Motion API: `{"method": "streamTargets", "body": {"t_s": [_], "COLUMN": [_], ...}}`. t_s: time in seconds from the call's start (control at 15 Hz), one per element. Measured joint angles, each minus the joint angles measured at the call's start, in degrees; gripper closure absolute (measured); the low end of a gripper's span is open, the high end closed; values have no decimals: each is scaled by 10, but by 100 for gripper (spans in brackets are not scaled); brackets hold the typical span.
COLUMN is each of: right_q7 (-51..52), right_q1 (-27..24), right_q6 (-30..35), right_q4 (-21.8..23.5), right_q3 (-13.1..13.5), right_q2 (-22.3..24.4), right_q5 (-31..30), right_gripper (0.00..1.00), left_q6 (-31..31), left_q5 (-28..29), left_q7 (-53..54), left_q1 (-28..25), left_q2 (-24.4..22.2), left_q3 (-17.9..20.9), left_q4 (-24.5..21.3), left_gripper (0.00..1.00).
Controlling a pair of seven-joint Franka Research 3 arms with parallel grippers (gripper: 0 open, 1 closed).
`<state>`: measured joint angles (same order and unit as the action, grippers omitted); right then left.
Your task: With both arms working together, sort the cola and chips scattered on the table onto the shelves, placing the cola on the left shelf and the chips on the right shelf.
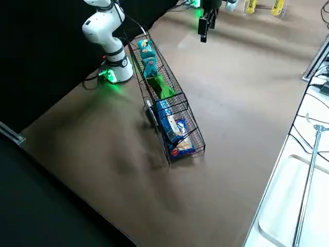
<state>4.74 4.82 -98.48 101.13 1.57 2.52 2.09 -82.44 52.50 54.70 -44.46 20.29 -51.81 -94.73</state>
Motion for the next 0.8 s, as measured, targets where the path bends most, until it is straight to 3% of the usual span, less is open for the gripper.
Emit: {"method": "streamTargets", "body": {"t_s": [0.47,0.8], "right_q7": [0,0], "right_q1": [0,-4], "right_q6": [-23,-22], "right_q4": [-3,-3], "right_q3": [-1,1], "right_q2": [0,0], "right_q5": [0,0], "right_gripper": [0,0], "left_q6": [-1,-6], "left_q5": [-4,-95], "left_q7": [-38,-269], "left_q1": [1,46], "left_q2": [8,9], "left_q3": [-2,-6], "left_q4": [1,13], "left_gripper": [2,0]}}
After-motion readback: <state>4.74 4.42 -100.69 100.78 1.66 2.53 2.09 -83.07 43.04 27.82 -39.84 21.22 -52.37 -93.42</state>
